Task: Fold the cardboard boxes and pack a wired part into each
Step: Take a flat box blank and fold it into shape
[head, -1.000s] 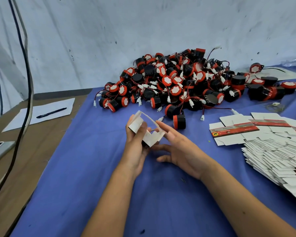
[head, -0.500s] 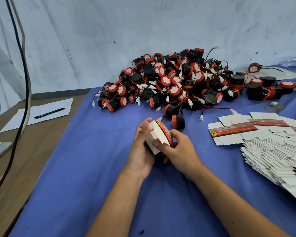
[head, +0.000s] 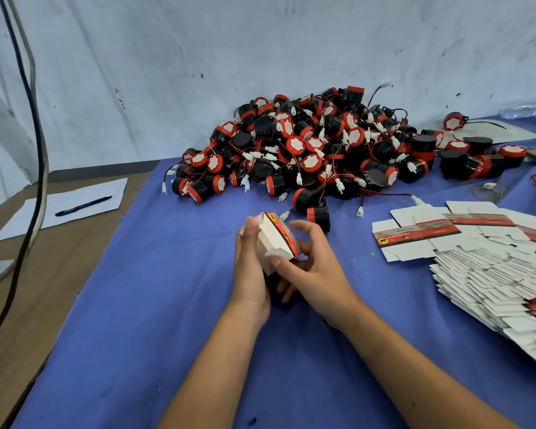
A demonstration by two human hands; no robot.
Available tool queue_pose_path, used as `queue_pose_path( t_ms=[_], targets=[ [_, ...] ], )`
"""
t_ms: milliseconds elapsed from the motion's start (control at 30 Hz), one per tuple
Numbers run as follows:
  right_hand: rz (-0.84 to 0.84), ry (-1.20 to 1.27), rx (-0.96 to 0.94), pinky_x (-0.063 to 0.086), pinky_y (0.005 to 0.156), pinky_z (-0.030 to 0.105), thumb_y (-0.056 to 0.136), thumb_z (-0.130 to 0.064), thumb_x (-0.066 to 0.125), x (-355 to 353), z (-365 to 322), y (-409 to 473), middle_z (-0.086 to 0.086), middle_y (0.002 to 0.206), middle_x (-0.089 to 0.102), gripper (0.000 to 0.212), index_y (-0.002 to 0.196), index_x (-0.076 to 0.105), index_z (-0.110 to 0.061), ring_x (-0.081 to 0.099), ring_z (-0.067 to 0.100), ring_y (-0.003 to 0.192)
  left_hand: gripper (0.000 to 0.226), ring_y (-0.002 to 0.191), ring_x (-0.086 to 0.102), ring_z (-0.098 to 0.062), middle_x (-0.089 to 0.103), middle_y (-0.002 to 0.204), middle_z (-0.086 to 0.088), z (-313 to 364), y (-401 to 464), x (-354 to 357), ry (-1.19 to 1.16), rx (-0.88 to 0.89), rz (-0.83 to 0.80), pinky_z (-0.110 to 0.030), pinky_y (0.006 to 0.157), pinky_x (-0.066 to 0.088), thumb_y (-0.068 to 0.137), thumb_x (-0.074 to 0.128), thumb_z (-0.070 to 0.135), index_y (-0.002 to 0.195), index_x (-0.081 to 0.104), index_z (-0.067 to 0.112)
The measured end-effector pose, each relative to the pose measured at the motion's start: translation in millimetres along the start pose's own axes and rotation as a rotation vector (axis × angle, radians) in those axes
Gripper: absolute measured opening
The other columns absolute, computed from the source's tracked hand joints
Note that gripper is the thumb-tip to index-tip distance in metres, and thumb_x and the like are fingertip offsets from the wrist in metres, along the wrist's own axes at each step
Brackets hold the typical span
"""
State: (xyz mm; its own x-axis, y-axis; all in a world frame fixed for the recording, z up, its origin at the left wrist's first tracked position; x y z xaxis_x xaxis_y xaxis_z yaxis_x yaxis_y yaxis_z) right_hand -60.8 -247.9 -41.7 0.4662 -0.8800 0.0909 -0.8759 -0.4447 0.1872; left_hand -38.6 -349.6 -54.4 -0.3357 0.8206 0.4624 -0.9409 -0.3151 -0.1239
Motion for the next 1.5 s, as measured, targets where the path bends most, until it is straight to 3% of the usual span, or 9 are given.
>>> queue_pose_path(
  t_ms=[233,367,733,933,1033,1133,1200,1367,1500],
  targets=[
    [0.114,-0.233,-0.153,0.048,0.054,0.021,0.092,-0.068,0.044,0.6,-5.8,-3.4,-0.004,0.083,0.074,0.048,0.123,0.056,-0.033,0.068,0.009,0.068,0.093,0.106,0.066,-0.036,0.065,0.125,-0.028,-4.3,-1.5,-3.2,-0.066,0.063,0.128,-0.051,0.088,0.053,0.071,0.067,0.076,0.139,0.055,0.013],
    [0.077,-0.248,-0.165,0.049,0.061,0.018,0.092,-0.067,0.043,2.9,-5.7,-2.4,-0.007,0.086,0.074,0.052,0.126,0.055,-0.028,0.07,0.008,0.078,0.066,0.097,0.073,-0.032,0.068,0.119,-0.021,6.4,-6.5,-6.5,-0.047,0.233,0.242,-0.036,0.065,0.06,0.083,0.064,0.064,0.128,0.054,0.015],
    [0.437,-0.765,-0.295,0.051,0.071,0.042,0.098,-0.057,0.031,-14.8,-28.7,-12.8,-0.005,0.109,0.064,0.042,0.119,0.053,-0.028,0.063,0.021,0.09,0.03,0.105,0.073,-0.021,0.074,0.124,-0.006,-12.8,-5.4,14.7,-0.144,0.121,0.071,-0.032,0.08,0.06,0.104,0.057,0.025,0.133,0.061,0.031],
    [0.093,-0.653,-0.235,0.046,0.103,0.035,0.105,-0.038,0.041,1.8,-12.4,-7.9,-0.015,0.145,0.047,0.051,0.153,0.024,-0.045,0.05,0.005,0.129,0.027,0.101,0.071,-0.018,0.071,0.12,-0.009,1.0,-4.3,-2.2,0.053,0.362,0.271,-0.025,0.079,0.057,0.108,0.051,0.015,0.135,0.053,0.016],
    [-0.151,-0.365,-0.183,0.039,0.112,0.025,0.107,-0.035,0.04,23.2,-10.2,-2.3,-0.013,0.146,0.047,0.05,0.156,0.031,-0.043,0.045,0.003,0.137,0.034,0.097,0.07,-0.014,0.072,0.111,0.003,18.9,-3.8,-16.2,0.174,0.489,0.331,-0.024,0.075,0.056,0.102,0.06,0.034,0.132,0.054,0.019],
    [-0.071,0.023,0.026,0.058,0.074,0.033,0.104,-0.048,0.044,14.5,-5.3,7.2,-0.005,0.124,0.066,0.033,0.135,0.056,-0.041,0.069,0.023,0.102,0.04,0.092,0.071,-0.006,0.073,0.106,0.019,34.6,-2.1,-22.2,0.387,0.565,0.293,-0.017,0.07,0.054,0.097,0.057,0.048,0.131,0.054,0.027],
    [0.002,-0.019,0.007,0.051,0.056,0.027,0.091,-0.062,0.058,-4.2,-4.9,6.1,0.002,0.108,0.07,0.045,0.13,0.057,-0.04,0.067,0.018,0.073,0.036,0.091,0.071,-0.003,0.07,0.107,0.028,36.2,-1.8,-14.2,0.592,0.577,0.175,-0.016,0.068,0.054,0.098,0.056,0.047,0.132,0.049,0.037],
    [0.007,-0.2,-0.032,0.059,0.087,0.047,0.085,-0.057,0.071,-20.2,-1.4,7.4,-0.005,0.104,0.077,0.042,0.112,0.069,-0.025,0.073,0.018,0.097,0.036,0.102,0.067,0.003,0.065,0.118,0.032,35.3,-9.2,6.0,0.739,0.589,-0.003,-0.01,0.076,0.051,0.103,0.046,0.049,0.139,0.046,0.046],
    [0.039,-0.195,-0.029,0.054,0.065,0.029,0.094,-0.042,0.07,-20.6,0.6,7.9,-0.002,0.099,0.077,0.025,0.109,0.066,-0.021,0.07,0.01,0.08,0.05,0.115,0.069,-0.012,0.07,0.13,0.008,23.7,-8.8,10.2,0.403,0.401,-0.058,-0.024,0.088,0.057,0.103,0.027,0.056,0.145,0.053,0.044]
  ],
)
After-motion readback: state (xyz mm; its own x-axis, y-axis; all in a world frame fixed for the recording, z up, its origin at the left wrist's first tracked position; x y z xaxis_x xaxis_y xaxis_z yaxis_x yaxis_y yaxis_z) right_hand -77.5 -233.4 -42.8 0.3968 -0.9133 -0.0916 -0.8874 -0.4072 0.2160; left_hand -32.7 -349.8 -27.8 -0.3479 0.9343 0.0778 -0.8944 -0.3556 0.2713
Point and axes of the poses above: each hand's wrist, its own y-axis towards the middle knuckle, its own x-axis out of the palm, z = x × y, the point moved 8 cm from there along y, towards the middle knuckle
